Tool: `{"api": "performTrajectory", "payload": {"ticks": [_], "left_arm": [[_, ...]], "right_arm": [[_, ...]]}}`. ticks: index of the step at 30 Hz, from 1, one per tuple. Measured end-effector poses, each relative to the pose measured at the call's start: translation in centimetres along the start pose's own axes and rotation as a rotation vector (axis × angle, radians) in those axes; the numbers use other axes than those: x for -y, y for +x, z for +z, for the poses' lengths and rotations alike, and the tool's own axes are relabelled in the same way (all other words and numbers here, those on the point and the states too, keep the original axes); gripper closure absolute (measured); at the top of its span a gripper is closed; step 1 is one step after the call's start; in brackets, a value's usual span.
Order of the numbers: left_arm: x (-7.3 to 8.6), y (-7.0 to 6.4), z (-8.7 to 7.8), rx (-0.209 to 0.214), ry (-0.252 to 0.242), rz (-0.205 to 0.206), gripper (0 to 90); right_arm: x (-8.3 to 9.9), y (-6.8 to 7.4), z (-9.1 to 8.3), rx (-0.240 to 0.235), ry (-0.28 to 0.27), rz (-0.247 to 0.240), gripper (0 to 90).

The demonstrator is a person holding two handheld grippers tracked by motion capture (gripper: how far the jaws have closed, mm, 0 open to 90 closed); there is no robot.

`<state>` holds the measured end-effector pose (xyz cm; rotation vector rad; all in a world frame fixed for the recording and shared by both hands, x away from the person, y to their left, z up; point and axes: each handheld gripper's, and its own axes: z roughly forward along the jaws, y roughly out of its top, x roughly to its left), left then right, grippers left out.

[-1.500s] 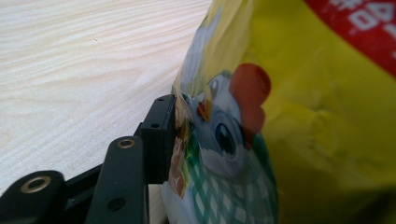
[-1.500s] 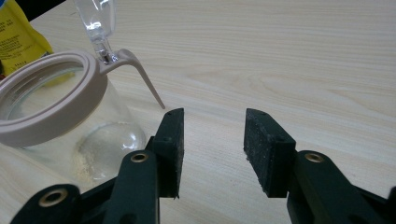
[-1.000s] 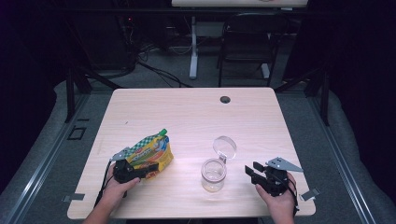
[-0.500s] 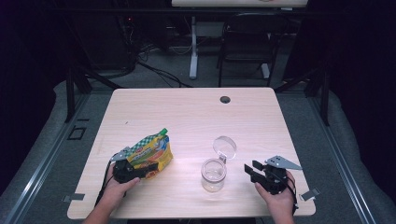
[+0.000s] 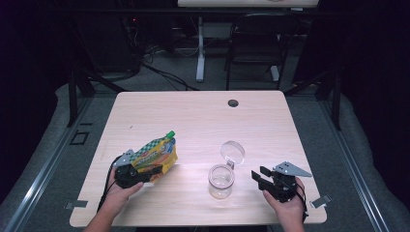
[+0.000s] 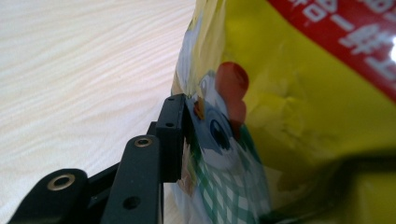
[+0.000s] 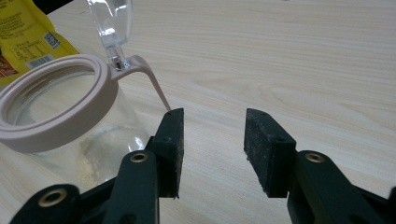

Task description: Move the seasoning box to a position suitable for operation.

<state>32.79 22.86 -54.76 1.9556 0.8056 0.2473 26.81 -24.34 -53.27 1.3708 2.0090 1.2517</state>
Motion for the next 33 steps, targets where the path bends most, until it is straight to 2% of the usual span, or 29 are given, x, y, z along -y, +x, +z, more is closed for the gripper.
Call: {"api": "performTrajectory", "payload": {"ticks": [6,9,11,14,19,22,24,29,31,32,33], "left_arm": [[-0.8,-1.3,-0.1,-0.031,0.012,0.052,63.2],[-1.1,-1.8,0.0,-0.037,0.026,0.082,63.2],[-1.2,-2.1,0.1,-0.033,0.034,0.098,63.3],[-1.1,-2.6,0.2,-0.034,0.045,0.111,63.3],[-1.2,-3.1,0.1,-0.049,0.053,0.121,63.3],[-1.2,-3.2,0.0,-0.054,0.046,0.112,63.4],[-1.3,-3.3,-0.1,-0.060,0.056,0.123,63.4],[-1.3,-3.7,-0.3,-0.106,0.072,0.150,63.4],[-1.4,-4.0,-0.3,-0.129,0.079,0.167,63.5],[-1.5,-4.0,-0.3,-0.128,0.076,0.164,63.5],[-1.5,-4.0,-0.4,-0.125,0.070,0.160,63.5]], "right_arm": [[0.0,0.3,-0.4,-0.013,-0.019,-0.021,57.4],[-0.3,0.4,-1.1,-0.020,-0.057,-0.046,57.0],[-0.4,0.3,-1.6,-0.023,-0.081,-0.035,57.0],[-0.6,0.2,-1.7,-0.039,-0.098,-0.015,57.0],[-0.9,0.7,-1.4,-0.039,-0.086,-0.050,58.0],[-1.0,0.9,-1.2,-0.060,-0.084,-0.057,59.5],[-1.1,1.1,-1.2,-0.059,-0.078,-0.075,60.2],[-1.4,1.6,-1.2,-0.065,-0.088,-0.088,60.1],[-1.6,2.0,-1.2,-0.061,-0.095,-0.106,59.3],[-1.9,2.4,-1.3,-0.053,-0.112,-0.140,59.2],[-1.9,2.4,-1.3,-0.053,-0.112,-0.140,59.2]]}}
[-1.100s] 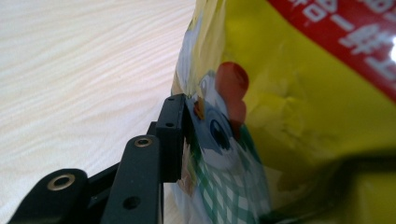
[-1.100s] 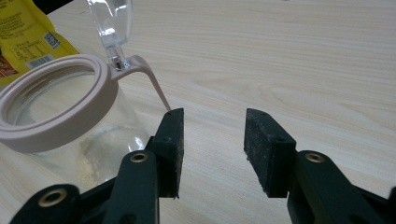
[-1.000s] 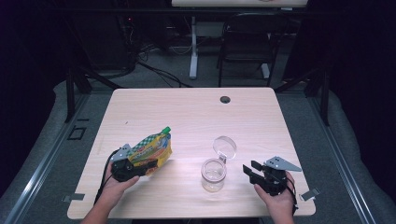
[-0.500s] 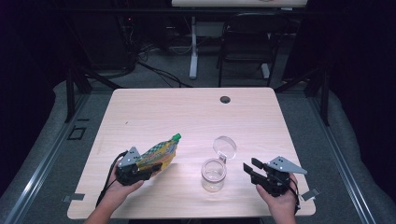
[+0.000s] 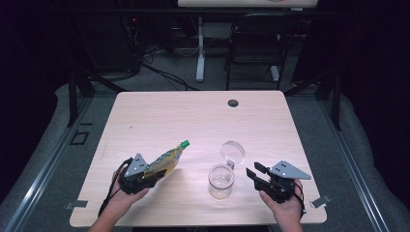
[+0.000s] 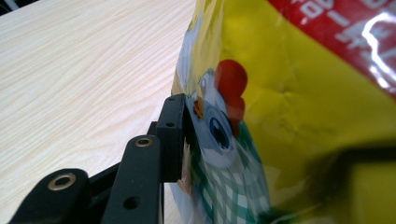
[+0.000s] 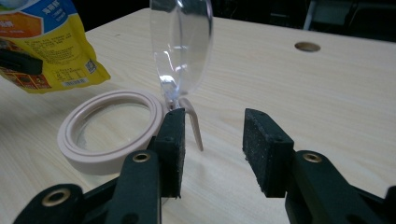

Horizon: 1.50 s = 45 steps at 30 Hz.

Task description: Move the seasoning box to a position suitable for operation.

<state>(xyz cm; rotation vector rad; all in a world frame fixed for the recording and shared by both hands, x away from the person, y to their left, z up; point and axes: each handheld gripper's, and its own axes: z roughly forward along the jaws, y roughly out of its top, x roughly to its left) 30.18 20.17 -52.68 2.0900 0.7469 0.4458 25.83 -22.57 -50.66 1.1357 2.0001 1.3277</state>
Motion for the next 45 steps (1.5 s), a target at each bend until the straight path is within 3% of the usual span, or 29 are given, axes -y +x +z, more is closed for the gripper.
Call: {"api": "performTrajectory", "payload": {"ticks": [6,14,17,22,25,34,38,45], "left_arm": [[-0.3,-0.5,-0.3,-0.016,0.001,0.023,63.5],[-0.8,-1.2,-0.8,-0.040,0.005,0.033,63.6],[-1.0,-1.6,-0.8,-0.063,0.018,0.065,63.6],[-1.3,-2.3,-0.7,-0.083,0.033,0.105,63.6],[-1.5,-2.7,-0.6,-0.111,0.052,0.153,63.6],[-1.5,-3.4,-0.4,-0.115,0.063,0.170,63.6],[-1.6,-3.9,-0.5,-0.140,0.073,0.213,63.6],[-1.6,-4.6,-0.4,-0.127,0.070,0.241,63.7]], "right_arm": [[-0.7,1.1,-0.2,-0.061,-0.039,-0.031,51.7],[-1.4,1.7,-1.2,-0.067,-0.059,-0.040,58.1],[-1.5,1.9,-1.0,-0.075,-0.067,-0.033,59.5],[-1.7,2.5,-0.8,-0.101,-0.055,-0.065,61.5],[-1.8,2.9,-0.8,-0.112,-0.052,-0.089,61.6],[-2.1,3.6,-0.8,-0.134,-0.060,-0.103,64.7],[-2.0,3.8,-0.5,-0.145,-0.055,-0.116,64.7],[-2.1,4.6,-0.2,-0.165,-0.042,-0.142,64.3]]}}
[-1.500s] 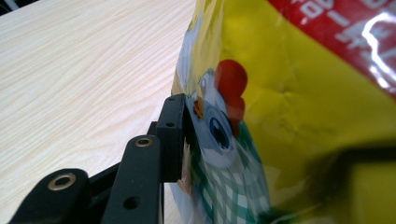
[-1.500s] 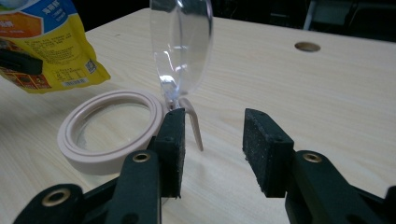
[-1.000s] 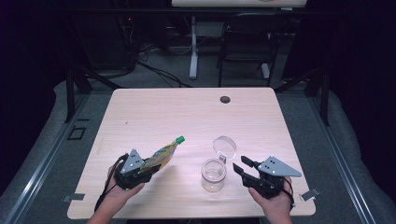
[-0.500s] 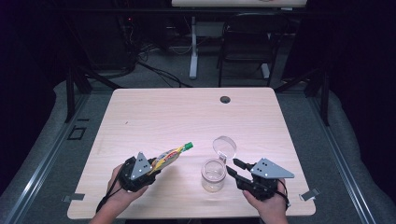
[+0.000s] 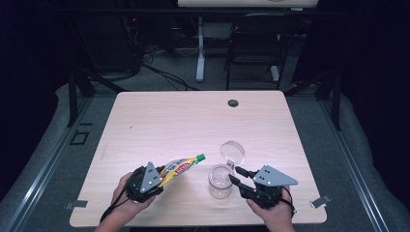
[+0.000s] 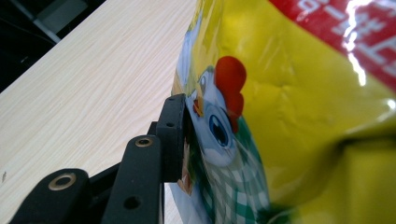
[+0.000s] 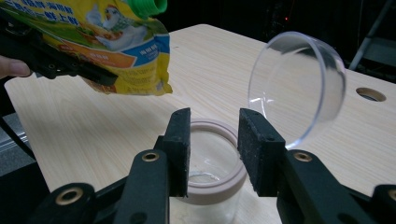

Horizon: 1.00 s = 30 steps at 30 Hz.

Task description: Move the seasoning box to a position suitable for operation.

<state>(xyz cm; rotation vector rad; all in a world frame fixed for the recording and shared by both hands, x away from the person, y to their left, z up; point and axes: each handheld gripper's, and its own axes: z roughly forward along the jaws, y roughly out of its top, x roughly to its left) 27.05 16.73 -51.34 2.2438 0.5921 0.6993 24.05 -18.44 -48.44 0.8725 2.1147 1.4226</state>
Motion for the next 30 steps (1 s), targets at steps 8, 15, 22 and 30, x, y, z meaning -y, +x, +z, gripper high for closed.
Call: {"api": "performTrajectory", "payload": {"ticks": [8,15,22,30], "left_arm": [[-0.3,-0.4,0.1,-0.024,0.009,0.001,63.7],[-0.4,-1.1,-0.2,-0.056,0.018,0.001,63.7],[-0.2,-1.3,-0.3,-0.069,0.043,0.023,63.8],[-1.2,-1.7,-0.1,-0.112,0.059,0.069,63.8]], "right_arm": [[-0.1,0.3,0.6,-0.027,-0.011,0.016,62.3],[-0.5,0.5,0.8,-0.018,-0.039,0.010,59.4],[-0.9,0.9,1.1,-0.018,-0.041,-0.026,59.4],[-1.0,2.1,1.7,-0.005,-0.013,-0.097,58.3]]}}
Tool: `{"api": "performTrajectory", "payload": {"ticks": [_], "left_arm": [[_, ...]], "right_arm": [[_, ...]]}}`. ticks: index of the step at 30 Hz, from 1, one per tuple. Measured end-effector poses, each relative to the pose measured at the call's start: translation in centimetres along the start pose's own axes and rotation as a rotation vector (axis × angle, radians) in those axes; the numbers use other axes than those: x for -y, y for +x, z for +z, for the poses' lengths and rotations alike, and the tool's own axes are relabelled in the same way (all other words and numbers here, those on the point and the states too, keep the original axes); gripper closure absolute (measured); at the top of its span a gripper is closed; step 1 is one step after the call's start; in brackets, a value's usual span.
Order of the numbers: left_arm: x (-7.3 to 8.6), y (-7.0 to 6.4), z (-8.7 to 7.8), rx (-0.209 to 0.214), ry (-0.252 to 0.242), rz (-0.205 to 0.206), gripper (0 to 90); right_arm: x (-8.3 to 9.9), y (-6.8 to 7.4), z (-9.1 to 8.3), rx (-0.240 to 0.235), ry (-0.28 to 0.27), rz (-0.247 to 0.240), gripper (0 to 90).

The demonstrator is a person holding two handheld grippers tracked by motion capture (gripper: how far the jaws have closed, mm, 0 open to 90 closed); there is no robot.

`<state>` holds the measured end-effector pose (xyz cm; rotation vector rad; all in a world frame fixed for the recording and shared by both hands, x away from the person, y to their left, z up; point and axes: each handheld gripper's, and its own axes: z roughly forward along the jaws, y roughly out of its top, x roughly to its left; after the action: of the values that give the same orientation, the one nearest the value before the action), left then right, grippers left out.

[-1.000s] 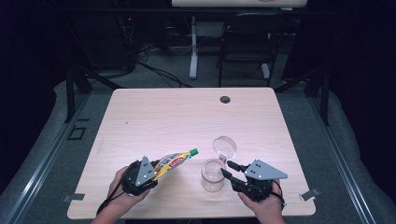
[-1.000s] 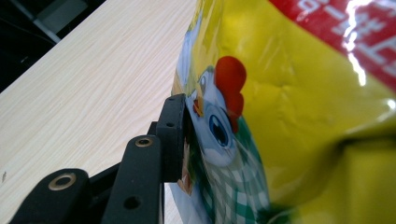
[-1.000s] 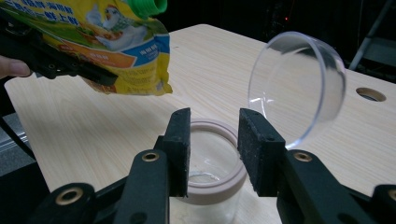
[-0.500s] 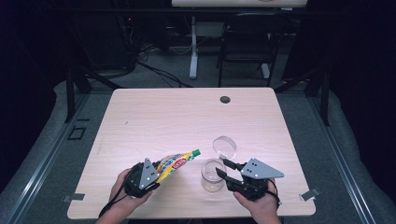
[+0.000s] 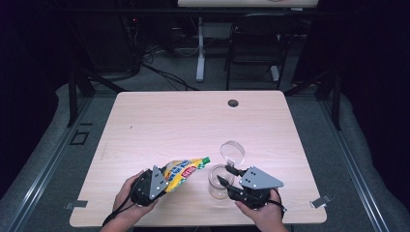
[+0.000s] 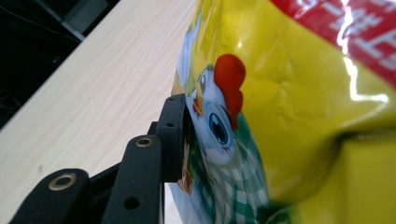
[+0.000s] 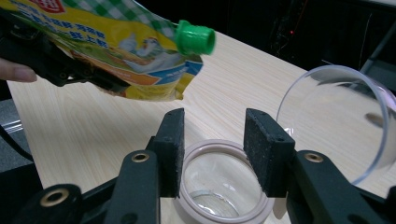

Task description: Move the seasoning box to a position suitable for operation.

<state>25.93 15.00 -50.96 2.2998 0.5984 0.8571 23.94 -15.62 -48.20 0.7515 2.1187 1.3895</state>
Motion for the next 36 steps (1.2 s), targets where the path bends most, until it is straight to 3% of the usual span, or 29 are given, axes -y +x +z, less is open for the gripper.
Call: {"api": "performTrajectory", "payload": {"ticks": [10,14,19,27,36], "left_arm": [[-0.4,-0.9,0.9,-0.001,0.031,0.076,63.9],[-0.6,-1.1,1.1,-0.010,0.038,0.084,63.9],[-1.0,-1.2,1.4,-0.017,0.046,0.112,63.9],[-1.3,-1.5,1.4,-0.019,0.057,0.145,63.9],[-1.4,-1.8,1.5,-0.039,0.080,0.172,64.0]], "right_arm": [[0.2,0.0,0.5,-0.003,0.012,-0.006,58.0],[0.2,0.3,0.7,-0.001,0.013,-0.007,58.0],[0.0,1.2,0.8,0.001,0.036,-0.053,60.9],[-0.1,1.4,0.9,0.005,0.044,-0.073,68.3],[-0.1,1.7,0.9,0.001,0.048,-0.084,69.0]]}}
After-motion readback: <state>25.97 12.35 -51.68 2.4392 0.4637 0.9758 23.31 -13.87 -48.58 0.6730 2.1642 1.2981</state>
